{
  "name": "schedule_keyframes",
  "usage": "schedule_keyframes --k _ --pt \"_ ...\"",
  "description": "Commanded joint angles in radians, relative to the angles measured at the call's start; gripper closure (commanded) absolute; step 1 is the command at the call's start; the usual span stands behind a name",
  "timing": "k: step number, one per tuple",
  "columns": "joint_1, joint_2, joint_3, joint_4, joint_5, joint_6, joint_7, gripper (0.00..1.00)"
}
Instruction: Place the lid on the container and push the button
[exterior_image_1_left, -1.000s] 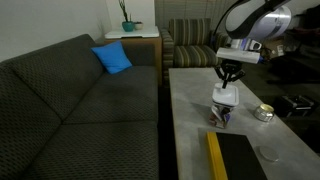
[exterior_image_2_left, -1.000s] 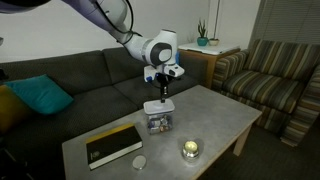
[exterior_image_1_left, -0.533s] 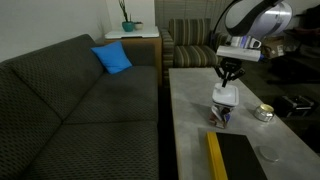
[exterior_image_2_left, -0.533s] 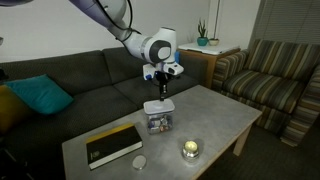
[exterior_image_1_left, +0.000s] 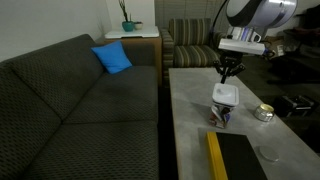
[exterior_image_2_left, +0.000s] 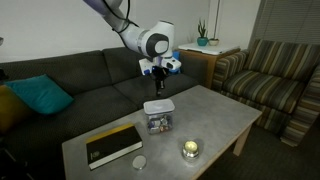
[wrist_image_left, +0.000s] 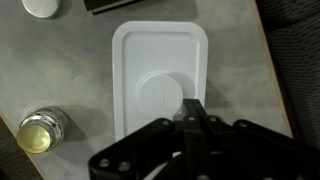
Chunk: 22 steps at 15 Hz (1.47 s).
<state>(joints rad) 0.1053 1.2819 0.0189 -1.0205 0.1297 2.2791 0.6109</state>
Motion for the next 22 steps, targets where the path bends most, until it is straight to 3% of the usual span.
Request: schedule_keyframes --k 1,9,22 --pt "-0.022 -0.079 0.028 -0.156 0.017 0.037 -0.051 1.0" --pt "0.021 -0.032 -0.046 -0.207 -0.029 0.183 -0.002 1.0" --pt "0.086 -0.092 -0.128 -0.288 -0.032 0.31 0.0 1.0"
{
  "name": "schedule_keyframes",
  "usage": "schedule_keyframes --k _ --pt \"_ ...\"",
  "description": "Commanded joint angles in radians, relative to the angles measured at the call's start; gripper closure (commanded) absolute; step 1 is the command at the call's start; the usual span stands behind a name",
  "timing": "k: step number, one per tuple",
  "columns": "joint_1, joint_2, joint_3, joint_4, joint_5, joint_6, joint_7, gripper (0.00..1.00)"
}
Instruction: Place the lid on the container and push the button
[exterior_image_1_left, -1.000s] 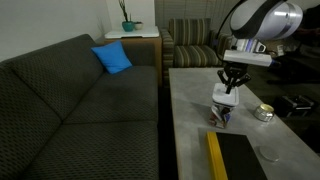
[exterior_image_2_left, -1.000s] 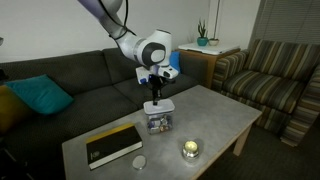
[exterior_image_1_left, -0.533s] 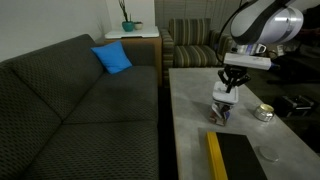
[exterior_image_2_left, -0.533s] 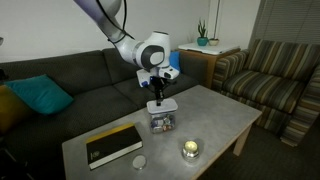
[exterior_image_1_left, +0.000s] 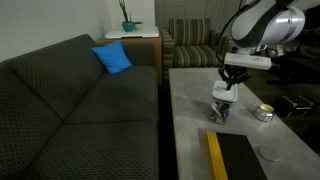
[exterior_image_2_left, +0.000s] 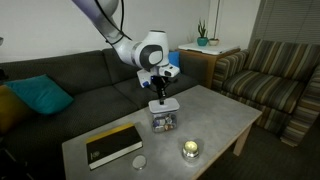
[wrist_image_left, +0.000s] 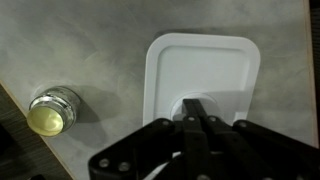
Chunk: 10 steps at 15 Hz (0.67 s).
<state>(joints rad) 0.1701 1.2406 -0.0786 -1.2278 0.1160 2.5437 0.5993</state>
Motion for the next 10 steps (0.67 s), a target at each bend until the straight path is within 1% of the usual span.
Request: schedule_keyframes --k 1,3,10 --pt "0.027 -0.047 -0.041 -0.079 -0.01 0.05 0.008 1.0" --pt "0.022 -0.039 -0.043 -0.072 -0.005 0.064 -0.001 1.0" --pt "-0.016 -0.014 -0.005 -0.039 0.02 0.123 -0.042 1.0"
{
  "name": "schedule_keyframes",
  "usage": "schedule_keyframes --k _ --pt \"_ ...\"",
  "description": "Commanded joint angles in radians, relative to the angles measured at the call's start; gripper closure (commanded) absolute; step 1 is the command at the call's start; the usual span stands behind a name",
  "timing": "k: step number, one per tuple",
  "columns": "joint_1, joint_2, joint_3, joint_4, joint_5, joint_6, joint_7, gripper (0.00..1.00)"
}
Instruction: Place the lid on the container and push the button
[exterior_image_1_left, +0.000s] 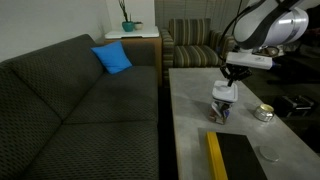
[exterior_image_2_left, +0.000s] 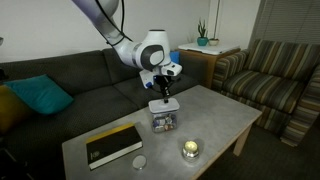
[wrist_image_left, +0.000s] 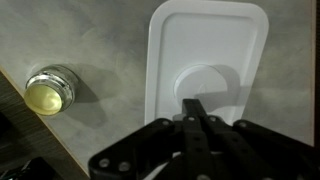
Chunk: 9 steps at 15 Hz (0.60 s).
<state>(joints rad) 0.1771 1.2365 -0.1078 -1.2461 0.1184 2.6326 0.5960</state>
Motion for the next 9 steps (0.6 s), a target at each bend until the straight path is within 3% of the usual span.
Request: schedule_keyframes --k 1,9 --pt "-0.028 -0.004 0.028 -0.013 0.021 0.035 -0.041 1.0" --pt "-0.093 0.002 0.109 -0.008 0.076 0.044 -0.122 1.0"
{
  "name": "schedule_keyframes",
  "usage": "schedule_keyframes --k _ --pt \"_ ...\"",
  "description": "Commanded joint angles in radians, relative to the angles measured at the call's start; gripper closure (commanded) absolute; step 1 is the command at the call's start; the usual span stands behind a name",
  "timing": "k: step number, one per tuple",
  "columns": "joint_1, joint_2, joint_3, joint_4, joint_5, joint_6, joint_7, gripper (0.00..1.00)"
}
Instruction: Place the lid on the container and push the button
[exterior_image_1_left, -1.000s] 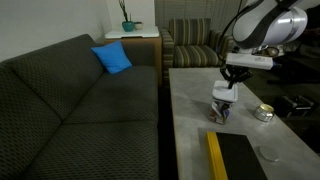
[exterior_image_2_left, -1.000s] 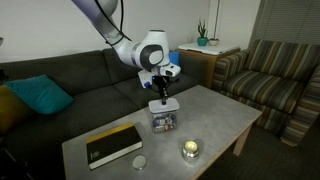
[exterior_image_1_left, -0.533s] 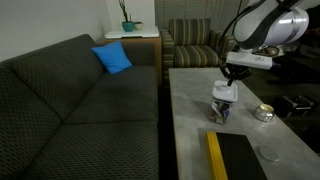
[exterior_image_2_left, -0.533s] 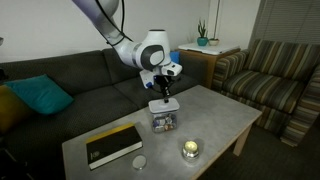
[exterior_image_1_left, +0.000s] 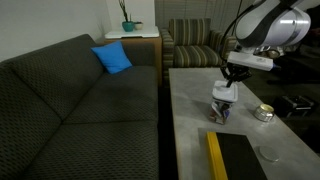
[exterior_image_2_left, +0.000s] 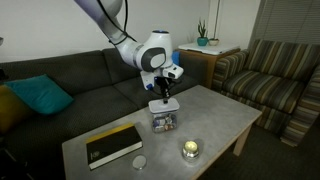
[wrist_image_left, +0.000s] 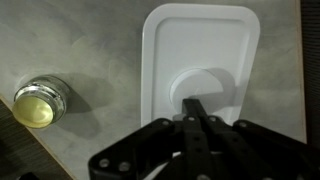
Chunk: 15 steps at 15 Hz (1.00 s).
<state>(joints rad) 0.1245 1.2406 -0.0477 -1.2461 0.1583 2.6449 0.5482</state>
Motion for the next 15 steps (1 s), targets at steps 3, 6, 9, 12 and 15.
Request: schedule_keyframes --k 3,6,9,12,15 --pt "-0.058 -0.002 0.074 -0.008 0.061 0.042 -0.118 1.0" --pt "-0.067 0.03 0.083 0.032 0.075 0.016 -0.129 1.0" --pt "-0.075 0.099 0.098 0.108 0.085 -0.069 -0.124 1.0" --pt "-0.074 0.142 0.095 0.178 0.085 -0.112 -0.116 1.0" --pt "-0.065 0.192 0.08 0.259 0.076 -0.182 -0.094 1.0"
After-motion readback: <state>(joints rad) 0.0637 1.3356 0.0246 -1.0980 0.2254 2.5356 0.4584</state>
